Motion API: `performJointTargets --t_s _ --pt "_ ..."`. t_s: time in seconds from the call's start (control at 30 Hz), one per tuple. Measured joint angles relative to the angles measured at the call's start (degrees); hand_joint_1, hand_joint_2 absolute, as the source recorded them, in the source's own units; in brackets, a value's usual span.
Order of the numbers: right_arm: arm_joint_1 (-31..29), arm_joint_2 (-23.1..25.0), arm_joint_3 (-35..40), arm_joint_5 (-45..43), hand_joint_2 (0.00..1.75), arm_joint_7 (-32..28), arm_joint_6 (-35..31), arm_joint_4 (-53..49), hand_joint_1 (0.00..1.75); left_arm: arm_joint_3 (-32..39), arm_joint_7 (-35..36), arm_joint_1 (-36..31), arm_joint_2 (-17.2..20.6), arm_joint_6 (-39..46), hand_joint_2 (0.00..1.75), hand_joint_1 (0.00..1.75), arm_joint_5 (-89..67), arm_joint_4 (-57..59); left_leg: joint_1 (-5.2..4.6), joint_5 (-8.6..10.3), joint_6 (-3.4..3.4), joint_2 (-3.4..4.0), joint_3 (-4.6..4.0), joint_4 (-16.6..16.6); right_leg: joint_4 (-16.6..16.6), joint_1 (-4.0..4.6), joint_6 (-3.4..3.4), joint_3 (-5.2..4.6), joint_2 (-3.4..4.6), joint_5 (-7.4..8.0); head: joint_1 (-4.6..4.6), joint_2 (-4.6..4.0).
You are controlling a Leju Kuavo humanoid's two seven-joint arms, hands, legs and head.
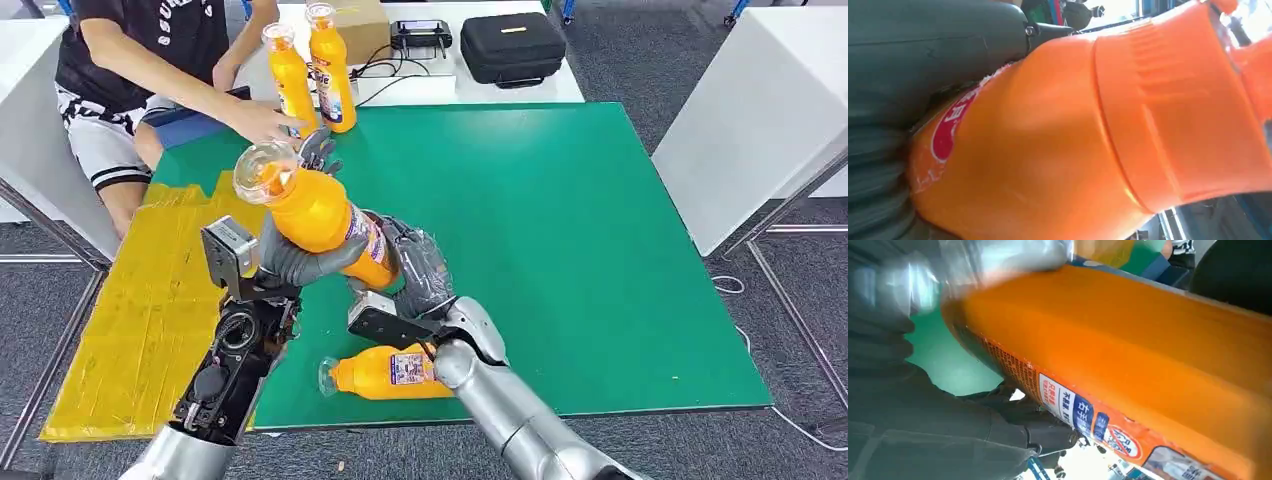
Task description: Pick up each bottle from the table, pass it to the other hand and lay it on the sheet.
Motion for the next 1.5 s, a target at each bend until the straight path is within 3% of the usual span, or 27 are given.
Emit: performJointTargets --t_s 0.03,0.07,0.1,0.37,0.4,0.43,0.47,0.5,0.53,0.7,0.87,0.97,1.13,1.23,1.3,1.5 --pt "0.0 0.0 0.1 0.0 1.75 0.0 0.0 0.0 1.75 0.1 0.0 0.0 0.1 0.0 1.75 0.0 0.0 0.1 0.0 0.0 0.0 0.0 0.0 0.0 0.0 0.0 0.0 0.0 0.0 0.0 0.0 0.0" --pt "0.0 0.0 0.2 0.0 1.75 0.0 0.0 0.0 1.75 0.3 0.0 0.0 0.1 0.1 1.75 1.61 0.1 0.1 0.0 0.0 0.0 0.0 0.0 0.0 0.0 0.0 0.0 0.0 0.0 0.0 0.0 -0.02" --pt "0.0 0.0 0.3 0.0 1.75 0.1 0.0 0.0 1.75 0.5 0.0 0.0 0.1 0.2 1.75 1.75 0.3 0.2 0.0 0.0 0.0 0.0 0.0 0.0 0.0 0.0 0.0 0.0 0.0 0.0 0.0 0.0" --pt "0.0 -0.4 1.3 -0.1 1.75 0.7 0.0 0.2 1.69 1.5 -1.2 1.0 0.2 1.7 1.75 1.75 1.8 0.5 0.02 -0.01 0.0 0.01 -0.01 0.0 0.0 0.0 0.0 -0.02 0.0 -0.01 0.0 0.0" --pt "0.0 -0.5 1.3 -0.2 1.75 0.7 0.0 0.2 1.47 1.6 -1.2 1.2 0.2 1.7 1.75 1.75 1.8 0.4 0.02 -0.01 0.0 0.01 -0.01 0.0 0.0 0.0 -0.01 -0.02 0.0 -0.01 -0.02 0.0" --pt "0.0 -0.5 1.3 -0.2 1.75 0.7 0.0 0.2 0.66 1.7 -1.3 1.3 0.2 1.7 1.75 1.75 1.8 0.3 0.02 0.0 0.0 0.01 -0.01 0.0 0.0 0.01 -0.01 -0.02 0.0 -0.01 0.0 -0.02" --pt "0.1 -0.5 1.4 -0.2 1.75 0.6 0.0 0.2 0.0 1.8 -1.3 1.4 0.2 1.7 1.75 1.75 1.8 0.3 0.02 0.0 0.0 0.01 -0.01 0.0 0.0 0.01 -0.01 -0.02 0.0 -0.01 0.0 -0.02" --pt "0.1 -0.5 1.4 -0.2 1.75 0.6 -0.2 0.2 0.0 1.9 -1.3 1.4 0.2 1.8 1.75 1.75 1.8 0.3 0.02 0.0 0.0 0.01 -0.01 0.0 0.0 0.01 -0.01 -0.02 0.0 -0.01 0.0 0.0" --pt "0.1 -0.6 1.4 -0.4 0.0 0.5 -0.5 0.2 0.0 2.0 -1.3 1.5 0.2 1.9 1.75 1.75 1.8 0.2 0.02 0.0 0.0 0.01 0.0 0.0 0.0 0.01 -0.01 -0.02 0.0 -0.01 0.0 -0.02" --pt "2.0 -2.5 0.7 -4.3 0.0 -2.0 -4.7 -3.5 0.0 3.7 -1.5 1.2 0.4 6.6 1.75 1.75 -1.8 -0.7 0.0 0.0 0.0 0.01 0.0 0.0 0.0 0.0 0.01 -0.02 0.0 0.01 -0.09 -0.02" --pt "8.2 -7.8 -5.7 -3.4 0.0 0.9 -4.9 -18.9 0.0 7.7 1.4 1.5 1.9 23.8 1.75 1.75 -22.7 -2.3 0.0 0.0 0.0 -0.22 -0.05 0.0 0.0 0.0 0.01 0.0 -0.16 0.0 0.02 0.0" --pt "10.7 -9.5 -8.2 -2.4 0.0 1.4 -4.1 -24.6 0.0 9.4 2.5 1.4 2.7 26.1 1.75 1.75 -26.2 -2.7 -0.01 -0.01 0.01 -0.17 -0.05 0.0 0.0 -0.01 0.01 -0.01 -0.13 0.0 0.0 0.0" --pt "14.3 -11.9 -10.4 3.2 0.0 3.3 -7.1 -32.2 0.0 11.2 12.6 0.2 4.4 39.2 1.75 1.75 -55.1 -2.7 0.01 -0.01 0.0 -0.19 -0.04 0.0 0.0 0.0 0.0 -0.02 -0.14 -0.01 0.02 0.0" --pt "16.6 -13.6 -11.4 5.9 0.0 5.4 -7.0 -36.6 0.0 11.5 22.9 -1.6 6.8 35.6 1.75 1.75 -81.9 -1.8 0.02 0.0 0.0 -0.21 -0.03 0.0 0.0 0.01 -0.01 -0.02 -0.15 -0.01 0.02 0.0" --pt "17.2 -14.4 -11.7 6.4 0.0 6.3 -5.8 -38.5 0.0 11.1 26.8 -2.2 8.0 30.3 1.75 1.75 -90.3 -0.2 0.01 0.0 0.0 -0.12 -0.03 0.0 0.0 0.01 -0.01 -0.03 -0.09 0.0 -0.02 0.0" --pt "18.4 -16.7 -12.0 9.9 0.0 10.1 4.2 -40.1 0.0 9.8 29.1 -7.5 10.3 17.8 1.75 1.75 -86.6 12.7 0.01 0.01 0.0 0.05 -0.02 0.0 0.0 0.01 -0.01 -0.04 -0.03 0.04 -0.02 0.0"
